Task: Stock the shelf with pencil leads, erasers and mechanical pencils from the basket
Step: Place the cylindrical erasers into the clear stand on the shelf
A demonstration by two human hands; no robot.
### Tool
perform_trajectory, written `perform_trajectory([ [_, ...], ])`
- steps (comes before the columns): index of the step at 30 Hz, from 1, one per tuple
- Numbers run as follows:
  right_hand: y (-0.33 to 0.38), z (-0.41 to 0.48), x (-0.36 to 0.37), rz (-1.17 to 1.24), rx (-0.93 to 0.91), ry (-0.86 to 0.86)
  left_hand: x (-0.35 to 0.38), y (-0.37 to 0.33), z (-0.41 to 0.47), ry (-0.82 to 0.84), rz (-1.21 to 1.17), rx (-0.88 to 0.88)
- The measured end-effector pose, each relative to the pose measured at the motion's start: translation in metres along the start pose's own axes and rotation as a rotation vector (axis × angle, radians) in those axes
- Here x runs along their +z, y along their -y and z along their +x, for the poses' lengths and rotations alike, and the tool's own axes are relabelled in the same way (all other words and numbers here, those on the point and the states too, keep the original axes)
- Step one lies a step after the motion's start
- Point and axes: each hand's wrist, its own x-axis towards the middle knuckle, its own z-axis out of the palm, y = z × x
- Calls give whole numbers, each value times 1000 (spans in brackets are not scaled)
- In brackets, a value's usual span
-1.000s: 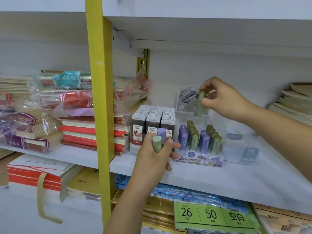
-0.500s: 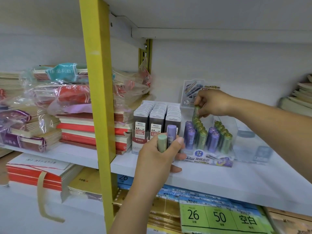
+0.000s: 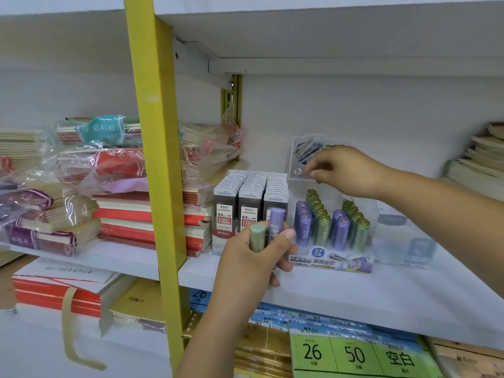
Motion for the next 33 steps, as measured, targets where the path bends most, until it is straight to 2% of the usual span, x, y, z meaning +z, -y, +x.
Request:
perform_trajectory([
  [2,11,-25,-7,280,-53,-52,0,-1,-1,6,29,3],
  [3,18,-38,-9,412,-75,-1,1,-1,-1,11,47,5],
  [5,29,-60,-10,515,-108,130,3,-1,-2,25,100,17],
  [8,39,-77,-4,472,-129,236,8,-3,-5,53,158,45],
  [11,40,-83,-2,454,-144,179,9,-6,-9,79,152,47],
  [14,29,-89,-6,571,-73,78,2,-11,-10,49,64,21],
  [16,24,-94,-9,600,-39,107,-2,-14,-11,27,1,19],
  [19,27,-100,-9,445,-86,163,-1,-17,-12,13,12,46],
  [22,41,-102,-7,313,-156,127,1,-18,-13,22,69,74],
  [28,54,-101,3,376,-192,107,3,-17,-13,42,133,95],
  [33,29,-85,-16,490,-92,1,-1,-5,-10,78,155,-1],
])
